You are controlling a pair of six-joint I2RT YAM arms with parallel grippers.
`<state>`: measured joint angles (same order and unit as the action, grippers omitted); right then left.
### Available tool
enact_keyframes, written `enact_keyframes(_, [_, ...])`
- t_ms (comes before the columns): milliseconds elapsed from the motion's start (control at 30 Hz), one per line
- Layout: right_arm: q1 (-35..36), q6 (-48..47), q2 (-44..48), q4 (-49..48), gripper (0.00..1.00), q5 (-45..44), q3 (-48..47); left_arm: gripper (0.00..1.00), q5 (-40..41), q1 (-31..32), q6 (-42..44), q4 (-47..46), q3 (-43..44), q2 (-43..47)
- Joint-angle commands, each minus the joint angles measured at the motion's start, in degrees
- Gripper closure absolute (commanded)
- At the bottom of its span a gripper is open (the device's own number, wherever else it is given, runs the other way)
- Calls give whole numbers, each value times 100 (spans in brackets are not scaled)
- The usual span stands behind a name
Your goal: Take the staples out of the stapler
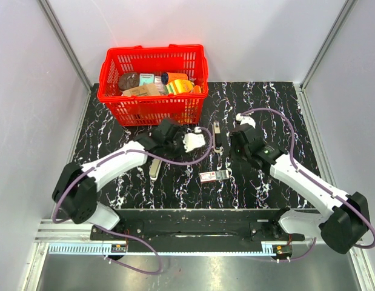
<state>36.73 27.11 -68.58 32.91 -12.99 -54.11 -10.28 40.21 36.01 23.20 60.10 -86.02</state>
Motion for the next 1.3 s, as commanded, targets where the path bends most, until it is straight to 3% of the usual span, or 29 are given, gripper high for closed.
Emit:
enact_keyframes(0, [-105,-136,178,120,76,-177,-197,1,37,-390,589,507,590,114])
enact_keyframes(100, [-122,-127,169,120,76,-160,-258,1,-463,-408,1038,2420,1510,-905])
enact_keyframes(133, [-114,-119,160,120,76,-160,-267,1,-509,-373,953,2496,1627,-1030])
enact_keyframes(267, [-122,-127,204,120,76,-142,-276,1,-369,-66,1609,1628,778,-575])
enact_keyframes(533, [-149,-136,345,164,76,-133,-434,1,-808,189,2770,1715,434,-917])
enact_keyframes(767, [-149,-189,380,155,75,-142,-478,1,-501,514,3034,722,81,-1057])
enact_keyframes(1067, [-166,-277,573,172,75,-204,-496,1,-773,559,3272,264,90,-1496])
enact_keyframes(1200, [-175,-285,635,181,75,-168,-478,19,-764,567,3395,307,125,-1663])
enact_keyframes(1267, [-193,-312,626,216,76,-177,-461,21,-773,559,3413,308,108,-1690])
